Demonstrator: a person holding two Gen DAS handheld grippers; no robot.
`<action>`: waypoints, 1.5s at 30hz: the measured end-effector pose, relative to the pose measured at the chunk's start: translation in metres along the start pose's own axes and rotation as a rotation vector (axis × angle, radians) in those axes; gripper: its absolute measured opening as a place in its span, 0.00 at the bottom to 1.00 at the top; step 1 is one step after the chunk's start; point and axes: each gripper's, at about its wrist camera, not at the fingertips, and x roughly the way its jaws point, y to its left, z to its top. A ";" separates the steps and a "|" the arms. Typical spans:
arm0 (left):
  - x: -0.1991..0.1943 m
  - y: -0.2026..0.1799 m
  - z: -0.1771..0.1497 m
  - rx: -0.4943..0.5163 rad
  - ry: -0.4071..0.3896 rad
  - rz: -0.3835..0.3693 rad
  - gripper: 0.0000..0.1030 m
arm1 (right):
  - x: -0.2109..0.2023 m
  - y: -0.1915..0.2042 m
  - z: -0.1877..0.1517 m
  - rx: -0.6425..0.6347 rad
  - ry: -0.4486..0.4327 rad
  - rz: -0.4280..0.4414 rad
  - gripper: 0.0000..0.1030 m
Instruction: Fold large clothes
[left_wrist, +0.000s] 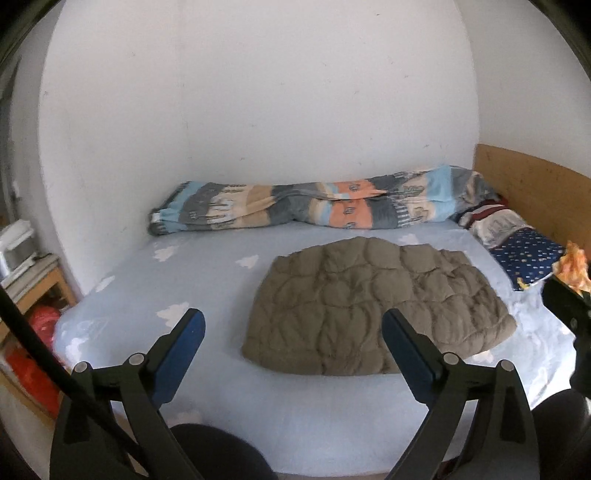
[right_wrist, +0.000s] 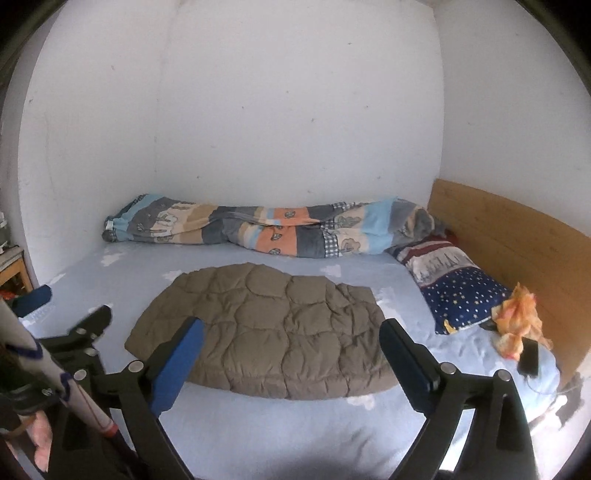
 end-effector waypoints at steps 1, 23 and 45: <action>0.000 0.000 0.000 0.003 -0.001 0.013 0.93 | -0.001 0.001 -0.002 0.003 0.007 0.001 0.95; 0.036 0.004 -0.016 0.097 0.157 0.106 0.93 | 0.016 0.027 -0.016 -0.038 0.056 0.024 0.97; 0.043 0.003 -0.022 0.074 0.167 0.056 0.93 | 0.037 0.034 -0.028 -0.044 0.109 0.015 0.97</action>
